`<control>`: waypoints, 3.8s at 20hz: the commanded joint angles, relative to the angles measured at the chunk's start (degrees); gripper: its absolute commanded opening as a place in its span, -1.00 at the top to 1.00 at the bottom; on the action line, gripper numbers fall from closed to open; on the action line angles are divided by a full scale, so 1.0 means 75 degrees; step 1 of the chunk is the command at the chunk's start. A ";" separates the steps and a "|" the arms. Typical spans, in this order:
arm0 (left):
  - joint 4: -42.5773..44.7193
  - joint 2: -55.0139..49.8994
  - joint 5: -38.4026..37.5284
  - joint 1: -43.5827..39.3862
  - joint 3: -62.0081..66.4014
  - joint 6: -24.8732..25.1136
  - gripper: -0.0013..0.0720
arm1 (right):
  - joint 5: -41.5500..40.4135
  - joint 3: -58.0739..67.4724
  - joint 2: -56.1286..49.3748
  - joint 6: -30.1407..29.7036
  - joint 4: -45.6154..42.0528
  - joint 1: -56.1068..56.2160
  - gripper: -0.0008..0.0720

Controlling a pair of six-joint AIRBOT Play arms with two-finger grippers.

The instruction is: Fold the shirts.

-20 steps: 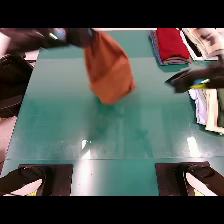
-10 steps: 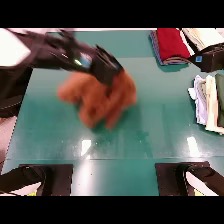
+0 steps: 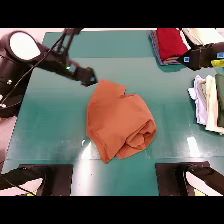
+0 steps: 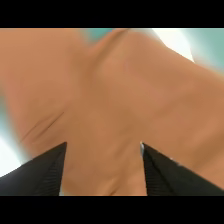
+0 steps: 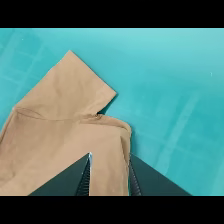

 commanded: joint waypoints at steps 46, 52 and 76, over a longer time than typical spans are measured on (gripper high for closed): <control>-0.0962 -0.0463 0.1620 0.1658 -0.1244 0.0251 0.90 | -0.2215 -0.0679 -0.5694 -0.0976 0.2119 0.1801 0.34; -0.0988 0.0271 0.1568 0.1658 -0.0149 0.0192 0.90 | -0.2180 0.0525 -0.4240 -0.1096 0.0595 0.1649 0.93; -0.0096 -0.0848 -0.0070 0.1661 0.3488 0.0530 0.90 | -0.1495 0.1297 -0.2704 0.0125 -0.0734 0.1915 0.93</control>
